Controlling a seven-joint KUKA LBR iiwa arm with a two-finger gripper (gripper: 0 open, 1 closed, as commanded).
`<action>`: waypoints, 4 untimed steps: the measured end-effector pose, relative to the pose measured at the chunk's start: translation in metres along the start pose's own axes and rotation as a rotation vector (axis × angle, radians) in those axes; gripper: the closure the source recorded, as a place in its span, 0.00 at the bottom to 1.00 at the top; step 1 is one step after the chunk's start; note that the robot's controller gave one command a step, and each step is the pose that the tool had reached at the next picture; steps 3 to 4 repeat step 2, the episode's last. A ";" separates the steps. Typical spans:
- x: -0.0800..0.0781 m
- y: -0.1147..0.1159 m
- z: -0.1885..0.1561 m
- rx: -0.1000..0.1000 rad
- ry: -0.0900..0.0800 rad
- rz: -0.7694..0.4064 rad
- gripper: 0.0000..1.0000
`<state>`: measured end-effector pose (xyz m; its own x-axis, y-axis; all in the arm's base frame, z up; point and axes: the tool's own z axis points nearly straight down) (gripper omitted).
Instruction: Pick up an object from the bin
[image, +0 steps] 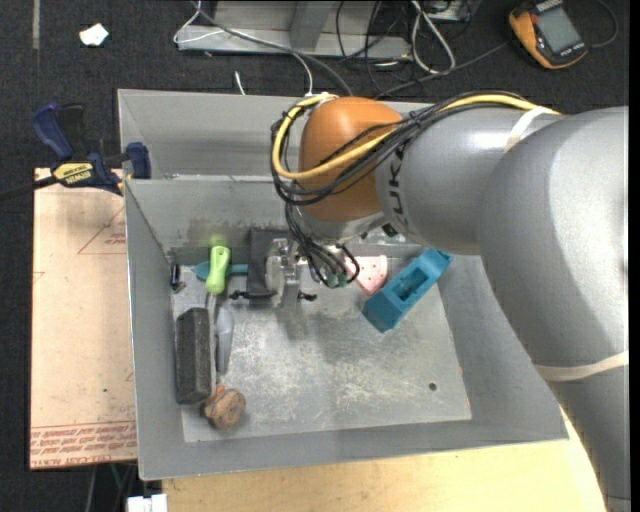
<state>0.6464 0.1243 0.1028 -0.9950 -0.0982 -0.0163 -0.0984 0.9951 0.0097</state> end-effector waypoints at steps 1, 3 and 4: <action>0.015 -0.051 -0.031 -0.002 0.011 -0.163 1.00; 0.019 -0.078 -0.109 -0.002 0.006 -0.158 1.00; 0.019 -0.078 -0.109 -0.002 0.006 -0.158 1.00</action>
Offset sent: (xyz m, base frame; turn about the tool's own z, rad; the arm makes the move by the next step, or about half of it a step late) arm -0.0220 -0.1052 0.2005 -0.0612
